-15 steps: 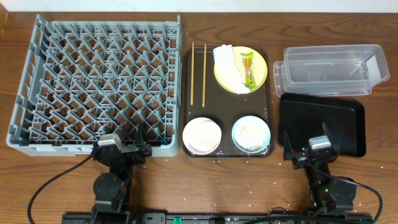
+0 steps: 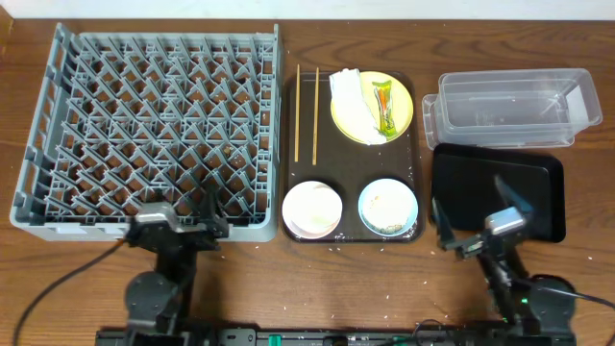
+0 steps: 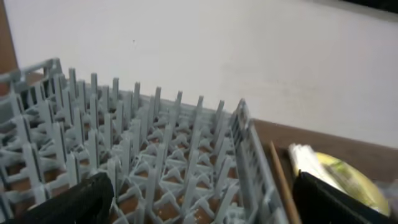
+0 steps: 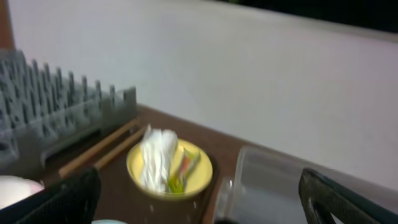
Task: Sort waste into correct bins and load items into the dishwasher
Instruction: 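Reach the right gripper to the yellow plate and grasp napkin and wrapper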
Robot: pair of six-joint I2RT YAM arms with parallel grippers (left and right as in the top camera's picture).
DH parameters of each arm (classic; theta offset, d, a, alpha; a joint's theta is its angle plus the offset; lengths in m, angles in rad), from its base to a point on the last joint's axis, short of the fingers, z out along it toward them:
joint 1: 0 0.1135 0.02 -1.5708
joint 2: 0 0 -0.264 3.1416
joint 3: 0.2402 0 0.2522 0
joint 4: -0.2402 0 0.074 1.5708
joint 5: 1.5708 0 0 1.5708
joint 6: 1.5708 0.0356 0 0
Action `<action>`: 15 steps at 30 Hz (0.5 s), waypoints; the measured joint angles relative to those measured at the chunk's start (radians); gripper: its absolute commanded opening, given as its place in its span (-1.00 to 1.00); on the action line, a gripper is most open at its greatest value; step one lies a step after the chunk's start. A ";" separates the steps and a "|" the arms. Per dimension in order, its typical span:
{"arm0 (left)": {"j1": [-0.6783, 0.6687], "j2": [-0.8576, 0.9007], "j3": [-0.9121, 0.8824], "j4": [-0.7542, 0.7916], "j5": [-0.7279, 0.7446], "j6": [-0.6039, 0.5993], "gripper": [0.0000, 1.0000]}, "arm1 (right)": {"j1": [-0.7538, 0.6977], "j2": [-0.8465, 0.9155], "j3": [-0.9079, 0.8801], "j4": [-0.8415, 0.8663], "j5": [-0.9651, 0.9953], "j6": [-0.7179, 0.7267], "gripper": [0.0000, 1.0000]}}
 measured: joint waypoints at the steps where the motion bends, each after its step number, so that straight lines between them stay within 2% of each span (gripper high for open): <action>1: 0.000 0.048 0.085 -0.057 0.000 -0.016 0.87 | 0.000 0.055 0.071 -0.037 -0.007 0.006 0.99; 5: 0.000 0.285 0.397 -0.292 0.039 -0.058 0.87 | -0.001 0.380 0.414 -0.221 -0.047 0.054 0.99; 9: 0.000 0.607 0.711 -0.590 0.161 -0.070 0.86 | 0.014 0.769 0.792 -0.494 -0.119 0.112 0.99; 12: 0.000 0.823 0.893 -0.742 0.254 -0.077 0.86 | 0.071 1.050 1.041 -0.644 -0.150 0.117 0.99; 15: 0.000 0.948 0.966 -0.839 0.309 -0.084 0.87 | 0.092 1.206 1.139 -0.628 -0.227 0.148 0.99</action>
